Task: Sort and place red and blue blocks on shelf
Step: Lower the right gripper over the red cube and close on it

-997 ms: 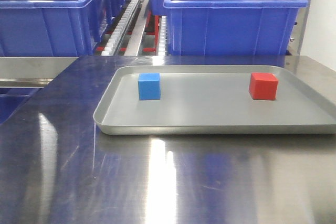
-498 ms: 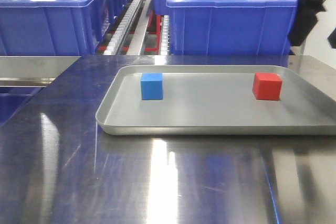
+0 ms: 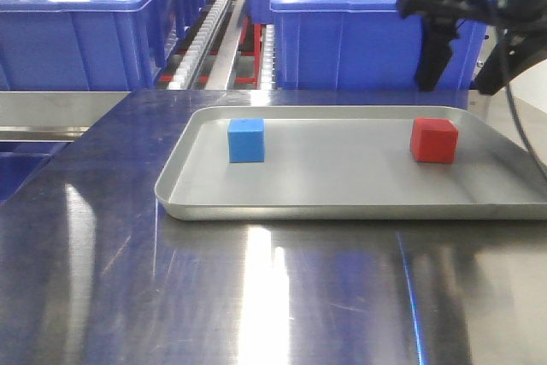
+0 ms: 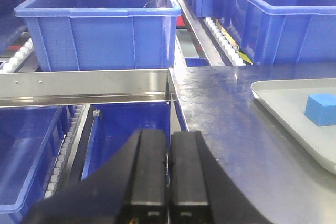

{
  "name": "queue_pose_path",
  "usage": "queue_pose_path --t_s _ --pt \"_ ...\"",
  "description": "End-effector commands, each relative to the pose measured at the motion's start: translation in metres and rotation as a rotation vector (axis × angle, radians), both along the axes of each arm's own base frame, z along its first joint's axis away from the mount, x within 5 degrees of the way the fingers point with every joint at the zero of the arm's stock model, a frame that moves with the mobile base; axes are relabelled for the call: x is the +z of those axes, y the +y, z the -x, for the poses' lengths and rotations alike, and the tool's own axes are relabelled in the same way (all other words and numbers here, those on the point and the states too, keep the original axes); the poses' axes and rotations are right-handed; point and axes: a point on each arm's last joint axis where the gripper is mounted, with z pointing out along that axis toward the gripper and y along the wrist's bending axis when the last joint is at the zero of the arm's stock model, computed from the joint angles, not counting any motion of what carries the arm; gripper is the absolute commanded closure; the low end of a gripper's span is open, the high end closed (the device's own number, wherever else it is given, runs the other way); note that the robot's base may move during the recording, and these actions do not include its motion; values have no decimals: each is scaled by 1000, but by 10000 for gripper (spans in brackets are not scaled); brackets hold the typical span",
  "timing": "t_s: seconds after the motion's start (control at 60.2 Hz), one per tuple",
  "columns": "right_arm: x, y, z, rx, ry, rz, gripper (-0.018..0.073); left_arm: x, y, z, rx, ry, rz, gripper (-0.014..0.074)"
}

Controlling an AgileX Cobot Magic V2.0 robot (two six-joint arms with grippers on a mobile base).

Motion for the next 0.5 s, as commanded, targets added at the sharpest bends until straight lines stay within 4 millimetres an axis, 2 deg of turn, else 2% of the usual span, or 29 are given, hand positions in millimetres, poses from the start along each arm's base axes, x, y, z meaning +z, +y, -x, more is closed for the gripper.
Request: queue_pose_path --t_s 0.0,0.482 --pt "21 5 -6 10 -75 -19 43 -3 -1 0 -5 -68 19 456" --pt "-1 8 -20 24 -35 27 42 -3 -1 0 -5 -68 19 456"
